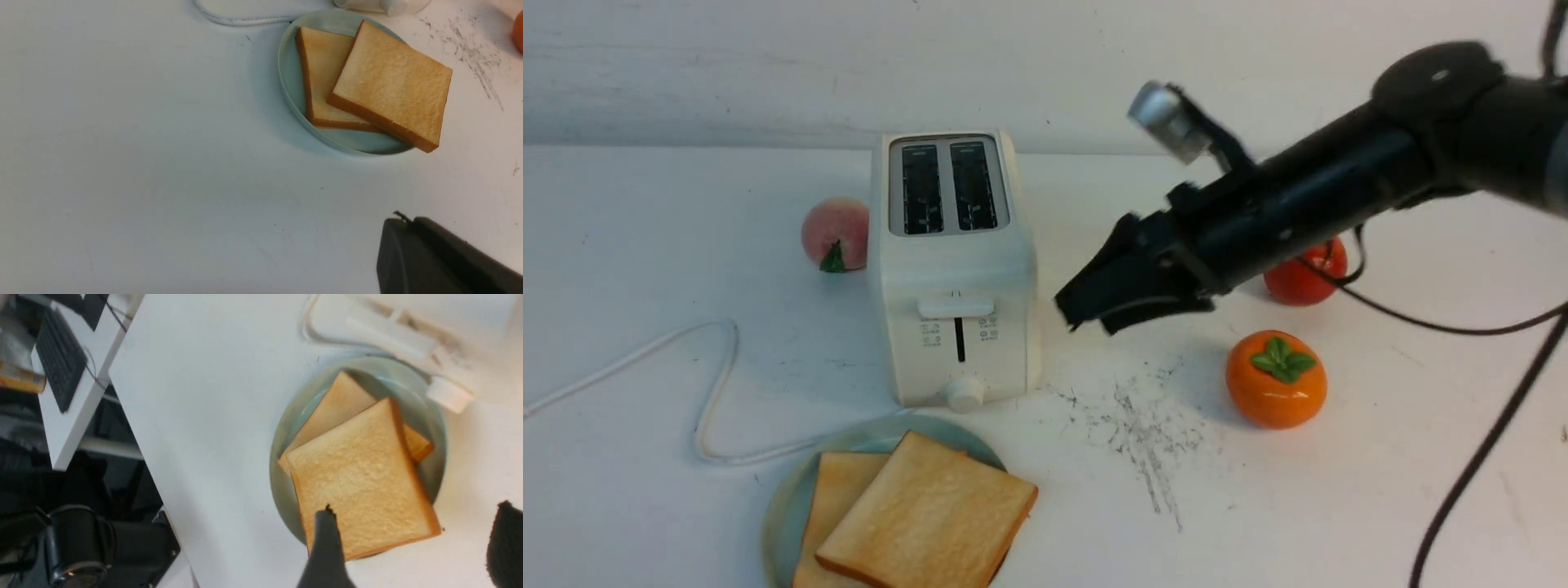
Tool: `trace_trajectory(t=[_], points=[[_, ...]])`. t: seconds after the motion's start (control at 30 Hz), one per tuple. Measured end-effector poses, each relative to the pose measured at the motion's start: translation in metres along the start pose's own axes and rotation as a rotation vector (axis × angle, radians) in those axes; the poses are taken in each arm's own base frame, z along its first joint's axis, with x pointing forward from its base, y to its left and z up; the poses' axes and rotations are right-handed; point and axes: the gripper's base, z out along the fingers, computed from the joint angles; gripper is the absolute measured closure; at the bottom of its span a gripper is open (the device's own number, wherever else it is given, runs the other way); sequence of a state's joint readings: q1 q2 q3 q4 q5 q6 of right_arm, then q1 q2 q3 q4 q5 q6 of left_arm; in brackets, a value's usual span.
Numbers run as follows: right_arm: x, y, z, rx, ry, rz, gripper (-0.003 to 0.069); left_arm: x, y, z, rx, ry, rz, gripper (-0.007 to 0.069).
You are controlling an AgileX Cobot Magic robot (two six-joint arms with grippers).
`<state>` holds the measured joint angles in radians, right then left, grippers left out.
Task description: Take toasted bread from bread machine on white table place on plate.
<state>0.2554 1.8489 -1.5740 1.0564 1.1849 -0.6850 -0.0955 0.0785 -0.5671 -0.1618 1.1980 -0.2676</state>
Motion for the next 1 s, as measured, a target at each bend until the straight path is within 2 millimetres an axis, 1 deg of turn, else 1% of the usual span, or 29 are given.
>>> trace_trajectory(t=[0.07,0.13,0.17,0.2,0.23,0.27,0.3,0.33,0.37,0.4,0.43,0.47,0.5,0.53,0.57,0.6,0.63,0.67,0.7,0.73,0.77,0.8,0.83,0.9,0.97,1.0], points=[[-0.008,0.014,-0.034,0.039,-0.065,0.006,0.0247,0.000,0.000,0.000,0.001,-0.003,0.000,0.0638],[-0.013,0.034,-0.072,0.099,-0.140,-0.007,0.0358,-0.001,-0.001,0.000,0.006,-0.012,-0.001,0.0638],[-0.013,0.053,-0.096,0.145,-0.184,-0.042,0.0427,-0.002,-0.001,0.000,0.009,-0.023,-0.001,0.0638],[-0.009,0.074,-0.121,0.204,-0.227,-0.092,0.0519,-0.003,-0.002,0.000,0.017,-0.035,-0.003,0.0638],[-0.005,0.089,-0.137,0.246,-0.253,-0.126,0.0578,-0.004,-0.002,0.000,0.023,-0.042,-0.005,0.0638],[0.003,0.107,-0.157,0.307,-0.284,-0.170,0.0629,-0.005,-0.003,0.000,0.034,-0.059,-0.007,0.0638],[0.014,0.126,-0.174,0.373,-0.310,-0.208,0.0659,-0.007,-0.004,0.000,0.042,-0.072,-0.009,0.0638],[0.027,0.145,-0.190,0.445,-0.334,-0.245,0.0670,-0.008,-0.005,0.000,0.050,-0.085,-0.012,0.0638],[0.030,0.149,-0.193,0.460,-0.339,-0.254,0.0671,-0.008,-0.005,0.000,0.053,-0.087,-0.013,0.0638],[0.052,0.174,-0.211,0.561,-0.374,-0.292,0.0671,-0.010,-0.006,-0.001,0.067,-0.109,-0.017,0.0638],[0.074,0.194,-0.224,0.643,-0.408,-0.306,0.0669,-0.012,-0.007,-0.001,0.081,-0.129,-0.021,0.0638],[0.078,0.198,-0.226,0.655,-0.415,-0.309,0.0669,-0.012,-0.007,-0.001,0.082,-0.134,-0.021,0.0638],[0.115,0.224,-0.238,0.762,-0.503,-0.322,0.0666,-0.014,-0.008,-0.001,0.094,-0.155,-0.025,0.0638],[0.133,0.234,-0.241,0.798,-0.547,-0.325,0.0665,-0.015,-0.009,-0.002,0.099,-0.166,-0.026,0.0638],[0.137,0.236,-0.242,0.808,-0.558,-0.333,0.0665,-0.015,-0.009,-0.002,0.101,-0.168,-0.027,0.0638],[0.169,0.250,-0.244,0.855,-0.671,-0.348,0.0664,-0.017,-0.010,-0.002,0.109,-0.189,-0.029,0.0638],[0.192,0.257,-0.244,0.878,-0.772,-0.367,0.0664,-0.018,-0.010,-0.002,0.113,-0.202,-0.029,0.0638],[0.214,0.258,-0.241,0.897,-0.889,-0.387,0.0664,-0.021,-0.010,-0.003,0.120,-0.228,-0.030,0.0638],[0.224,0.263,-0.241,0.902,-0.928,-0.404,0.0664,-0.021,-0.011,-0.003,0.120,-0.232,-0.030,0.0638],[0.254,0.258,-0.235,0.922,-1.107,-0.452,0.0664,-0.024,-0.011,-0.004,0.131,-0.270,-0.032,0.0638],[0.262,0.261,-0.235,0.925,-1.139,-0.470,0.0664,-0.024,-0.011,-0.004,0.131,-0.270,-0.032,0.0638],[0.285,0.252,-0.227,0.921,-1.284,-0.505,0.0664,-0.028,-0.012,-0.005,0.143,-0.316,-0.033,0.0638],[0.291,0.245,-0.223,0.923,-1.305,-0.507,0.0664,-0.030,-0.013,-0.006,0.147,-0.333,-0.033,0.0638],[0.296,0.234,-0.217,0.928,-1.326,-0.505,0.0664,-0.032,-0.013,-0.007,0.152,-0.353,-0.034,0.0638],[0.298,0.209,-0.206,0.943,-1.320,-0.478,0.0661,-0.036,-0.014,-0.008,0.166,-0.403,-0.036,0.0638],[0.298,0.204,-0.203,0.947,-1.320,-0.472,0.0660,-0.036,-0.014,-0.009,0.168,-0.410,-0.036,0.0638]])
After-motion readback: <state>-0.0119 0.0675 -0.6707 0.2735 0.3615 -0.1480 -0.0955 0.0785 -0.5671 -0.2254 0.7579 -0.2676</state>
